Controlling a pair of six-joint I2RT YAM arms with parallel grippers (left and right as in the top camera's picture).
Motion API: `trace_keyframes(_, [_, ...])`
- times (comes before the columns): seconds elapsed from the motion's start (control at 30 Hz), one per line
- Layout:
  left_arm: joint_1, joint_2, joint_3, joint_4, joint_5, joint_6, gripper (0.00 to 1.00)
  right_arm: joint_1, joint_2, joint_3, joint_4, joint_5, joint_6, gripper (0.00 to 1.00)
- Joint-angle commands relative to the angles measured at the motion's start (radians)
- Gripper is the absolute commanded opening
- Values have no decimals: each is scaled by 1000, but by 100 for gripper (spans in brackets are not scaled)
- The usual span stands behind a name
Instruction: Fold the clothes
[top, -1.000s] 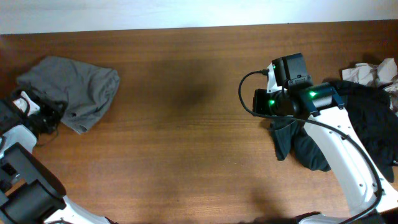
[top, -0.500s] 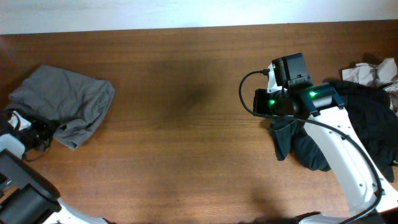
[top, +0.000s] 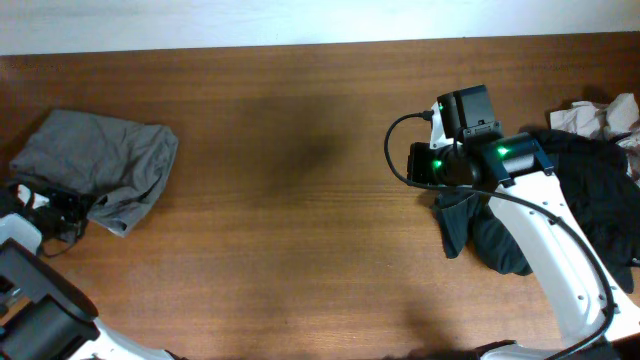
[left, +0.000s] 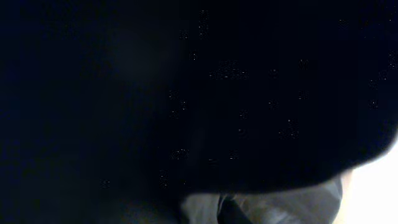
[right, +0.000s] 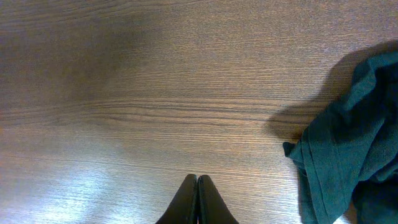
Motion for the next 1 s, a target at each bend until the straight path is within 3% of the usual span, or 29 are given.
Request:
trace_keyframes(0.0, [-25,6,1,-22,0,-46,0,-5,-5,1,4,16,-11,4])
trace_keyframes(0.03, [-26,6,1,-28,0,-46,2,-5,-5,1,3,16,-11,4])
trace_keyframes(0.07, [-25,6,1,-36,0,-46,12,-5,-5,1,3,16,-11,4])
trace_keyframes(0.13, [-19,5,1,-61,0,-46,50,-5,-5,1,3,16,-11,4])
trace_keyframes(0.23, [0,5,1,-101,2,-45,99,-5,-5,1,4,16,-11,4])
trace_keyframes(0.57, [69,-111,1,-257,111,-26,99,-5,-5,1,4,16,-11,4])
trace_keyframes(0.83, [114,-428,1,-327,152,13,99,-5,-5,1,4,16,-11,4])
trace_keyframes(0.97, [97,-600,3,-247,213,99,99,-5,-5,1,5,16,-11,4])
